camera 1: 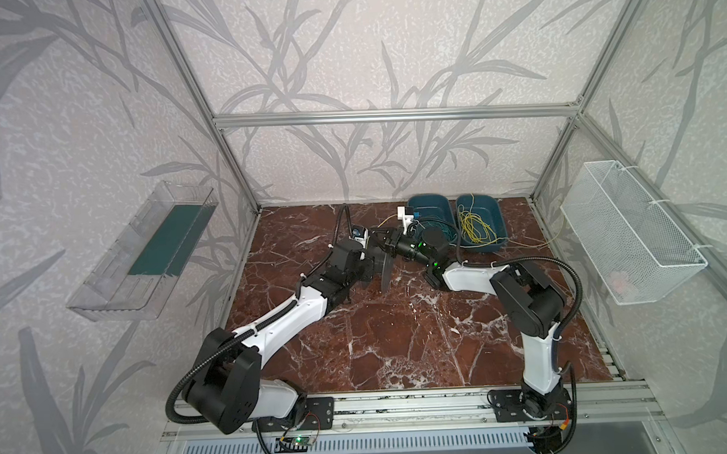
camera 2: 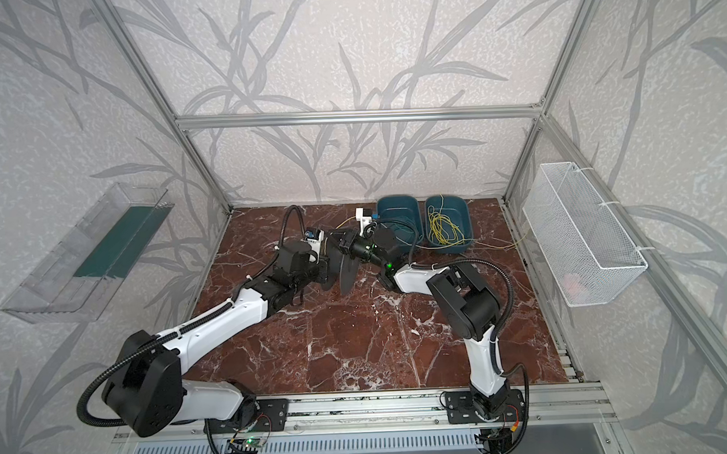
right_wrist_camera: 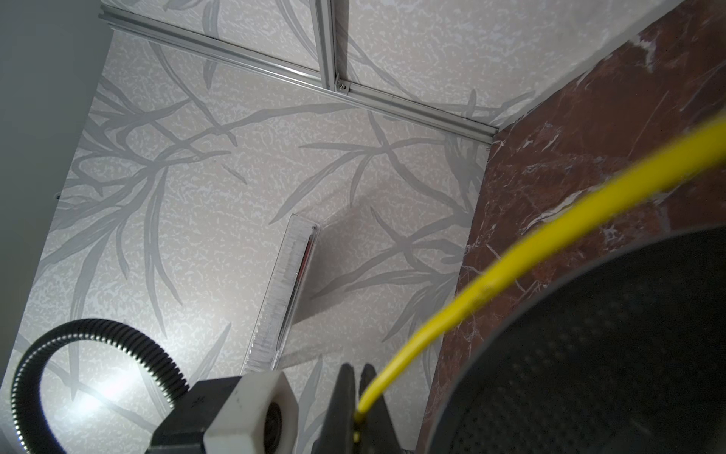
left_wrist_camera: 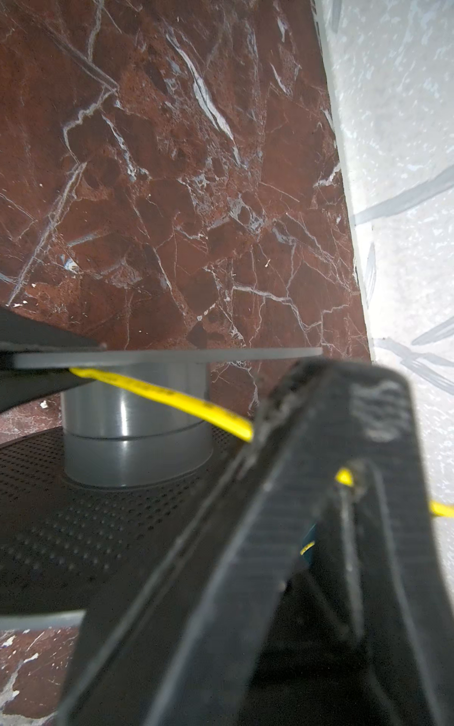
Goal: Wrap the cables
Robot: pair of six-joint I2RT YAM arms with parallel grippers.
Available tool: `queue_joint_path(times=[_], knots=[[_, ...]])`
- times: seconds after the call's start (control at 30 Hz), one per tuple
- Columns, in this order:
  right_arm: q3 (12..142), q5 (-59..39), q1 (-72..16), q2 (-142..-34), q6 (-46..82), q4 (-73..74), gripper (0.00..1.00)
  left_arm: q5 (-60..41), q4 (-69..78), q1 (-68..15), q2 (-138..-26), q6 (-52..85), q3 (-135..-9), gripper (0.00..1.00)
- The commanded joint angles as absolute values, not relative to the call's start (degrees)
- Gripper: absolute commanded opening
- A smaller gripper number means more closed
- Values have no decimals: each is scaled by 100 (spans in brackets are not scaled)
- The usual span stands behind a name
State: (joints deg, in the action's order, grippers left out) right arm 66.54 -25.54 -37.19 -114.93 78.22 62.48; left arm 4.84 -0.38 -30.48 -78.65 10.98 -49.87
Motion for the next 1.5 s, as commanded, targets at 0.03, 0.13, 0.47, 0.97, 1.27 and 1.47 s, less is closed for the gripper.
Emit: queue_joint_path(times=[0.03,0.13,0.47,0.97,1.27,1.47], knots=[[6572,-2592,-3683,-11444,7763,6315,3,383,-379,-3051,-7397,957,-4916,0],[6630,-2690,-3643,-11393,7729,6315,14,301,-719,-3049,-7135,860,-5054,0],[6689,-2969,-3555,-10606,7138,5448,56,500,-2133,-3024,-6377,745,-5512,0],[5653,-3016,-3521,-7810,4976,1959,66,759,-2953,-2862,-6086,-42,-6632,0],[6014,111,-3259,-6175,1969,-2129,50,936,-3213,-2812,-5874,-277,-7003,0],[6029,2455,-2596,-6543,1129,-3064,39,864,-3343,-2779,-5777,-269,-7117,0]])
